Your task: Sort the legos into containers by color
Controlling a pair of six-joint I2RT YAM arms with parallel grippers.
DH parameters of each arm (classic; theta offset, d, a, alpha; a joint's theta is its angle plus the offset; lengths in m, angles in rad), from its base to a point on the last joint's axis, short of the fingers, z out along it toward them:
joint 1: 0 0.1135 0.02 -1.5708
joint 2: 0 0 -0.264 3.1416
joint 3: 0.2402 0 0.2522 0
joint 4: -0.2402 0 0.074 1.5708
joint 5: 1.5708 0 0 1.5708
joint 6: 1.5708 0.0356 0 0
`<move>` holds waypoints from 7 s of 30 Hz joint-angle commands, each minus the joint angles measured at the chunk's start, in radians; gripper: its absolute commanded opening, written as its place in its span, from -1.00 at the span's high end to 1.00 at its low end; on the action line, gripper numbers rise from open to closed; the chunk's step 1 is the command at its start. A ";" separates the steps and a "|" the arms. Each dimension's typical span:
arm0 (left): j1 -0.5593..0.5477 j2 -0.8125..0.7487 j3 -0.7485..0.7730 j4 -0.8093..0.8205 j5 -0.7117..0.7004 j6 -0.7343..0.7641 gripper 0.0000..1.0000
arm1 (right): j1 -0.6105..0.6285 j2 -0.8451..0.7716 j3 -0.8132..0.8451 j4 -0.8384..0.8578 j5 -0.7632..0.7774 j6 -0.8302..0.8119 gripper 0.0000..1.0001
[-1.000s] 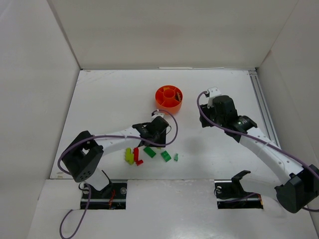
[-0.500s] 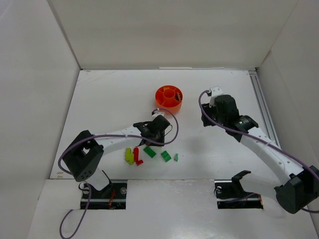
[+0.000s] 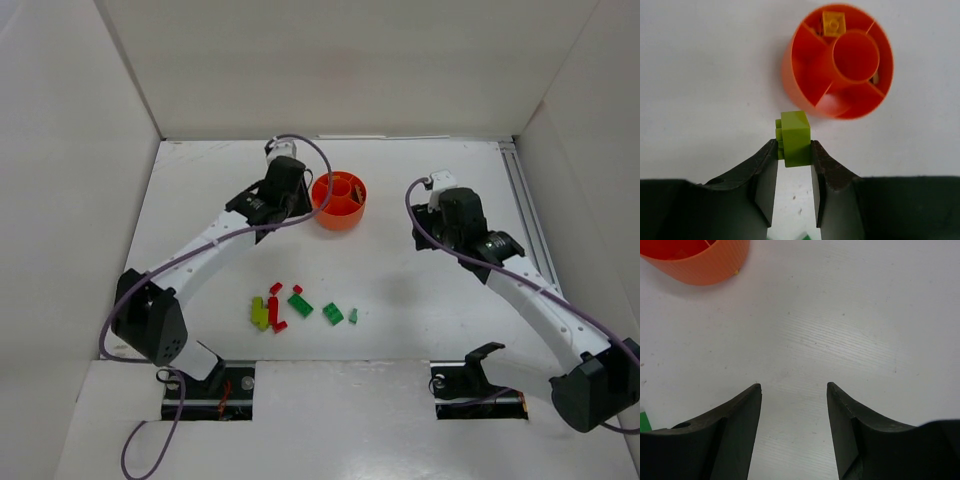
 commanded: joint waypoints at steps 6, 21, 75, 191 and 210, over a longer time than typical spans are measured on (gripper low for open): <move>0.069 0.169 0.227 0.041 0.092 0.146 0.69 | -0.059 -0.001 0.034 0.043 0.024 -0.025 -0.21; 0.078 0.353 0.359 0.068 0.153 0.206 0.69 | -0.113 0.077 0.054 0.072 -0.018 -0.045 -0.21; 0.129 -0.530 -0.282 -0.389 -0.098 -0.402 -1.00 | 0.707 0.252 0.132 0.226 -0.019 -0.163 -0.25; 0.084 -0.658 -0.607 0.549 0.690 -0.164 -0.49 | 0.327 0.243 0.283 0.274 -0.322 0.358 1.00; 0.084 -0.564 -0.589 0.669 0.701 -0.203 -0.19 | 0.399 0.271 0.312 0.228 -0.231 0.349 1.00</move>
